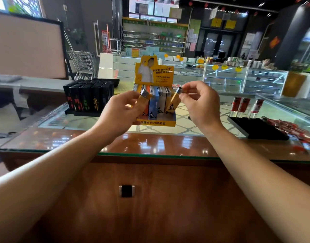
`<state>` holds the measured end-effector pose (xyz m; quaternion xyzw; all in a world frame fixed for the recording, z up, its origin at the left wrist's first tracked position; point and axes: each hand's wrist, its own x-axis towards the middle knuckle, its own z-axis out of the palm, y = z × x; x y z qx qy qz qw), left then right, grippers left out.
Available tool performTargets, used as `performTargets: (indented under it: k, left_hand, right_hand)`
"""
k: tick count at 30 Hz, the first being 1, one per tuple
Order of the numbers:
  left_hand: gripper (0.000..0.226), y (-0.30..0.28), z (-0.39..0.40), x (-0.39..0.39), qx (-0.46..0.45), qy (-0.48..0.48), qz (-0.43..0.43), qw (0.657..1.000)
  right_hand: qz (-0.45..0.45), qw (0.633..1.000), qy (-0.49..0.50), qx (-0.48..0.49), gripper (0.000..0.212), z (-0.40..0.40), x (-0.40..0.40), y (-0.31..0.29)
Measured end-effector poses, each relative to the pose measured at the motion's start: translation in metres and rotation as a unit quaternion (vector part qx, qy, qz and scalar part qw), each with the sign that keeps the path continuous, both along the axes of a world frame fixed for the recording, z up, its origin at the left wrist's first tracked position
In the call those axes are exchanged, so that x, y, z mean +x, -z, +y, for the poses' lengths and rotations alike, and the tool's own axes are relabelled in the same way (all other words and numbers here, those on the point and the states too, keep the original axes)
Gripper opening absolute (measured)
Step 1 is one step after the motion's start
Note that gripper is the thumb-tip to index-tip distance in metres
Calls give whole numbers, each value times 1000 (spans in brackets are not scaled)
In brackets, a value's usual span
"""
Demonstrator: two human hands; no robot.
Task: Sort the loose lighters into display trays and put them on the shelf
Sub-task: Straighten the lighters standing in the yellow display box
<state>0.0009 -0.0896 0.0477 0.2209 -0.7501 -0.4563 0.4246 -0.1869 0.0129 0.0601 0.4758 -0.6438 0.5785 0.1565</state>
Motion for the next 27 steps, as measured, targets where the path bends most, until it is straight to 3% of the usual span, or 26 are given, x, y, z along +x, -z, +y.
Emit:
performTargets:
  k: [8,13,19,27]
  left_hand:
    - [10,4,-10,-13,43,27,6,999]
    - [5,10,-13,-15,44,38,-10,998]
    - [8,16,-17,-15,24,35,-32,999]
    - [12,17,-15,-11,-33,25,-54,998]
  right_hand:
    - [91,992,5,87,13,-25,-15,2]
    - [143,986,24,86,15,-33,-18,9]
    - [152,984,43,88,16,-36,-26,16]
    - [143,983,15,115,40,-25,-24,23]
